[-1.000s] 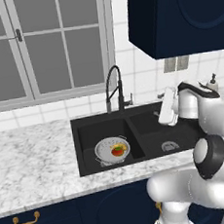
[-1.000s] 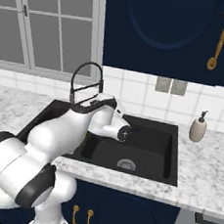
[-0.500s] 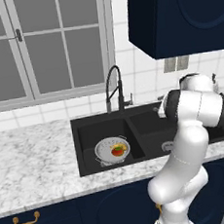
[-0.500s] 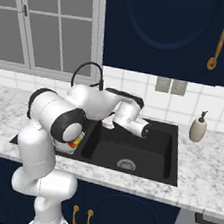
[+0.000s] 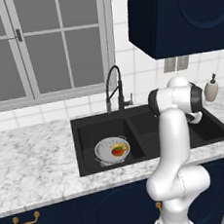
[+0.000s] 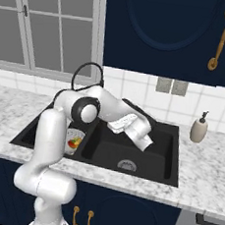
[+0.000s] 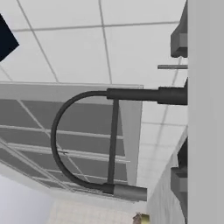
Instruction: Put the colander in the sink, put the mango, banana in the colander, and turn on the sink faucet and pour water over the colander.
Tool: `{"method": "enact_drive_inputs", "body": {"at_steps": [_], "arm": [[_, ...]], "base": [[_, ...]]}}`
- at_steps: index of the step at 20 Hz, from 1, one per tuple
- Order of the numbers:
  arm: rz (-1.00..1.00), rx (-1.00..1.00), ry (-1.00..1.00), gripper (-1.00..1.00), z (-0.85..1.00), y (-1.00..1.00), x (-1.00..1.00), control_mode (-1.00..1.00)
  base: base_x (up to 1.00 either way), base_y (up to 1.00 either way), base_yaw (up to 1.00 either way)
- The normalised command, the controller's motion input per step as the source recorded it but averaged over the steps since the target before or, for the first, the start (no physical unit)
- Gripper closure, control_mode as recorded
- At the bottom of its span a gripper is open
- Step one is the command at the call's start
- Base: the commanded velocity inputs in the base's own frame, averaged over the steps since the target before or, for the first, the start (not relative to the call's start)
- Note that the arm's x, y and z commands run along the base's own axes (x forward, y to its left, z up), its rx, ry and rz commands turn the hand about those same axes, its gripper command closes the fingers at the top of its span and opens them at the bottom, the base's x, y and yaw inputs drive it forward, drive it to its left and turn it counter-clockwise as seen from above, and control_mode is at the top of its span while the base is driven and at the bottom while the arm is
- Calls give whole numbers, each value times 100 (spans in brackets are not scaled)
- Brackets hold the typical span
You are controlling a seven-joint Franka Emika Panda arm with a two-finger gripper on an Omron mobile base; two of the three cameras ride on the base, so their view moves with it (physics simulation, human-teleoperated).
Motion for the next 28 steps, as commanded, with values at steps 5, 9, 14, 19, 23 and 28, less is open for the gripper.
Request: {"method": "enact_drive_inputs", "body": {"at_steps": [5,9,14,19,23,28], "arm": [[0,12,-8,-100,4,26,45,-100],[-2,2,-3,-100,17,53,26,-100],[-17,-1,-1,-100,23,54,1,-100],[-18,0,7,-100,44,11,11,-100],[-13,0,17,-100,36,0,18,-100],[-4,0,22,-100,12,6,18,-100]], "base": [[0,0,0],[0,0,0],[0,0,0],[0,0,0],[0,0,0],[0,0,0]]}}
